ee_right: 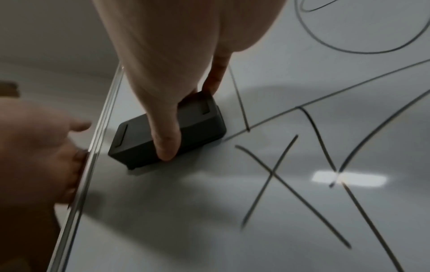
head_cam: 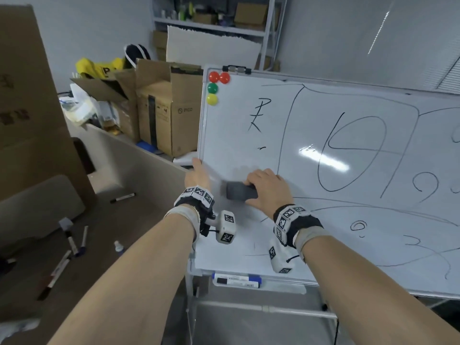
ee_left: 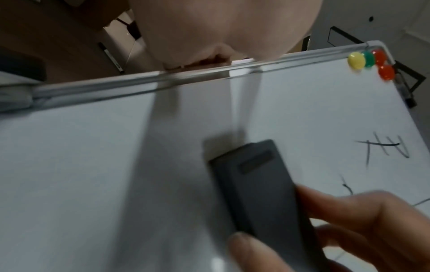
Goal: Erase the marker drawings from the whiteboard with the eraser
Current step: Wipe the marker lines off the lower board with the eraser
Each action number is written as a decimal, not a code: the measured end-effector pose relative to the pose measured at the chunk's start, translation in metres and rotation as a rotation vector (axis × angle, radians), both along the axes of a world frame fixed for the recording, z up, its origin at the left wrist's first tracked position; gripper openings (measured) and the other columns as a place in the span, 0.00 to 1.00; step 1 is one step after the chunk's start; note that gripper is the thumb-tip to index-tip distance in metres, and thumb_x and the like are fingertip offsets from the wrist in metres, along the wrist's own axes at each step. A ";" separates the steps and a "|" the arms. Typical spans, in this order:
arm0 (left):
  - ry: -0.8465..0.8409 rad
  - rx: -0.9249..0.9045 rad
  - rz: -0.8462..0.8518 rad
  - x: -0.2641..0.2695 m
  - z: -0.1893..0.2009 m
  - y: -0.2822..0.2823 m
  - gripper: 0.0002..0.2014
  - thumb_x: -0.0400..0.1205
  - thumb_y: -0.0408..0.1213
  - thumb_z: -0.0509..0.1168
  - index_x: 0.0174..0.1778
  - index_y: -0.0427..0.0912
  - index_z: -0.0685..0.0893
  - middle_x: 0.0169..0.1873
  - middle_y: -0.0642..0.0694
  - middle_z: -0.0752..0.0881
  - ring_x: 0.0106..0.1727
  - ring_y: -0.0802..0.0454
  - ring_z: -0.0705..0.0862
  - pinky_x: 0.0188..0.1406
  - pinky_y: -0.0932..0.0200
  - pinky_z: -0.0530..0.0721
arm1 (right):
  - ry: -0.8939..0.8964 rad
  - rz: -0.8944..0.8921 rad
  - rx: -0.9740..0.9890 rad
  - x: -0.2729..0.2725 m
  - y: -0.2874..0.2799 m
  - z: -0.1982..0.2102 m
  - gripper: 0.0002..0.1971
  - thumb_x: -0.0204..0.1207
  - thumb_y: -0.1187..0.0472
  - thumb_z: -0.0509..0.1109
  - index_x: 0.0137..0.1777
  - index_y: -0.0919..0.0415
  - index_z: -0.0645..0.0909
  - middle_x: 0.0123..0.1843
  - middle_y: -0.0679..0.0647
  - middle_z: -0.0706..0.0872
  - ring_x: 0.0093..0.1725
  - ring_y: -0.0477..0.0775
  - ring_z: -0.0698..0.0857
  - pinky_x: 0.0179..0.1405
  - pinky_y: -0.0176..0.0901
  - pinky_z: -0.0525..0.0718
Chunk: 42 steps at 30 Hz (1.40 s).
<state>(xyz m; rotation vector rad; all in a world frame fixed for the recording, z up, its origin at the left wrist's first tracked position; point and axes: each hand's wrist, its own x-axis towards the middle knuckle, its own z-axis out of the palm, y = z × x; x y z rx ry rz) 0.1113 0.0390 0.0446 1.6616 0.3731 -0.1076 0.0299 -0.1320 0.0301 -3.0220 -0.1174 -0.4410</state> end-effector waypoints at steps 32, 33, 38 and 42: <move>-0.259 0.118 0.168 0.096 0.123 -0.063 0.28 0.90 0.53 0.48 0.70 0.31 0.77 0.67 0.32 0.82 0.68 0.34 0.80 0.70 0.44 0.75 | -0.394 0.219 0.019 0.078 -0.076 0.106 0.20 0.66 0.41 0.79 0.51 0.50 0.79 0.48 0.47 0.79 0.49 0.52 0.75 0.47 0.48 0.77; -0.264 0.117 0.180 0.093 0.124 -0.064 0.28 0.90 0.52 0.48 0.69 0.31 0.77 0.67 0.31 0.82 0.69 0.34 0.80 0.71 0.44 0.75 | -0.398 0.227 0.020 0.075 -0.076 0.106 0.20 0.66 0.41 0.79 0.50 0.50 0.79 0.48 0.47 0.79 0.49 0.52 0.75 0.46 0.46 0.77; -0.292 0.074 0.242 0.087 0.122 -0.061 0.31 0.88 0.57 0.46 0.68 0.33 0.79 0.66 0.34 0.83 0.68 0.36 0.80 0.74 0.43 0.72 | -0.376 0.245 0.046 0.063 -0.067 0.100 0.20 0.66 0.40 0.79 0.50 0.50 0.80 0.46 0.47 0.79 0.49 0.52 0.77 0.45 0.47 0.78; -0.315 0.042 0.237 0.084 0.119 -0.059 0.34 0.85 0.62 0.45 0.65 0.37 0.81 0.63 0.36 0.85 0.65 0.38 0.81 0.73 0.39 0.72 | -0.306 0.224 -0.013 0.056 -0.067 0.103 0.21 0.69 0.41 0.75 0.56 0.52 0.80 0.51 0.50 0.80 0.53 0.55 0.77 0.51 0.54 0.81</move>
